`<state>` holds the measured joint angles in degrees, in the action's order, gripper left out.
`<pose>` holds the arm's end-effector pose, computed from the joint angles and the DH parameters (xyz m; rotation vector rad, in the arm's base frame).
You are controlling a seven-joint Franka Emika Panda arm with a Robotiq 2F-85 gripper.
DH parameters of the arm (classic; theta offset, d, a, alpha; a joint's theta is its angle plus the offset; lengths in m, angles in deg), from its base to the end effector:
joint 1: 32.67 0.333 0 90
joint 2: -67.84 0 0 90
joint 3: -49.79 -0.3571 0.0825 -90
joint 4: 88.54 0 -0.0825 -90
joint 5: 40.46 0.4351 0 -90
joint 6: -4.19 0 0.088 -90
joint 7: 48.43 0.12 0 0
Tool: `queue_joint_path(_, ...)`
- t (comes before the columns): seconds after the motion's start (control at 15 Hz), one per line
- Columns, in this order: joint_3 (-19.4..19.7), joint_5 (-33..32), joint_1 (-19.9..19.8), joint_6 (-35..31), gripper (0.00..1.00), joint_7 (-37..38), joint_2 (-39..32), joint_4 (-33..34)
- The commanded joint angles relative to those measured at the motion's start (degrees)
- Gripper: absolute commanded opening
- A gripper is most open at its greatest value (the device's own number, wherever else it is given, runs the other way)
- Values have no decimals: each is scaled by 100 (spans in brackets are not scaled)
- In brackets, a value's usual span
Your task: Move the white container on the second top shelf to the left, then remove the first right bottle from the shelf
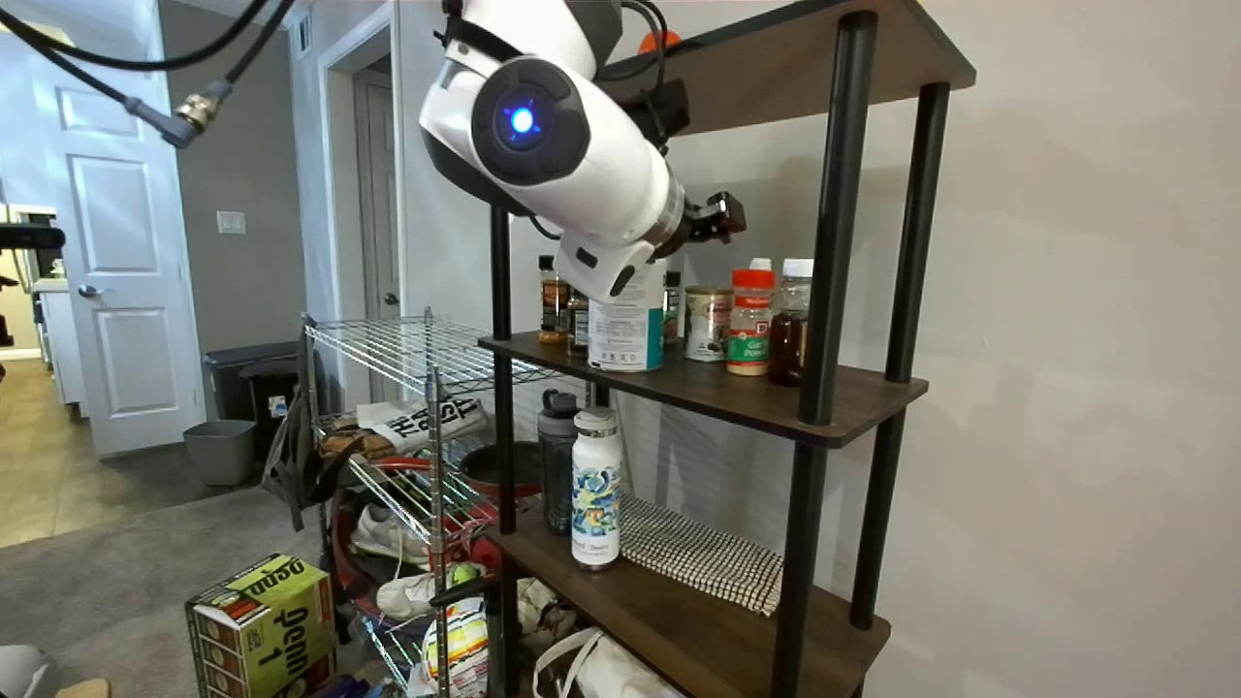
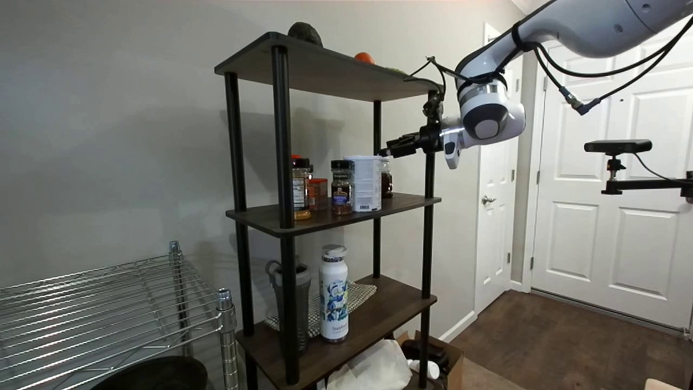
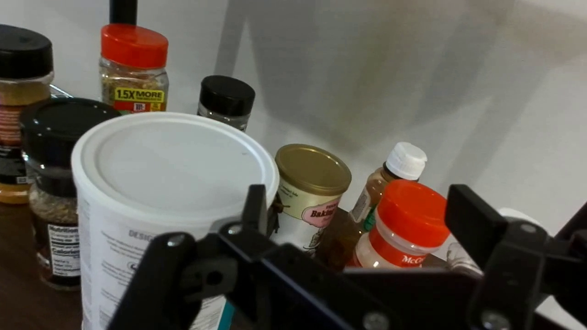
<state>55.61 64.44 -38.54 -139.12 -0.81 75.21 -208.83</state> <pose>0.5934 -0.1240 0.5462 -0.6036 1.6281 0.1026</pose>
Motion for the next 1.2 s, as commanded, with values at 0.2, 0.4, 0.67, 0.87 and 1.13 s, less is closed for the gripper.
queue_joint_path(0.2, -123, 1279, 77, -732, 100, -766, -112, 13)
queue_joint_path(0.4, -123, 1523, 95, -800, 100, -851, -204, 68)
queue_joint_path(0.67, -102, 1848, 93, -770, 100, -858, -357, 170)
queue_joint_path(0.87, -97, 2110, 90, -741, 100, -891, -492, 285)
queue_joint_path(1.13, -91, 2411, 83, -736, 100, -937, -655, 408)
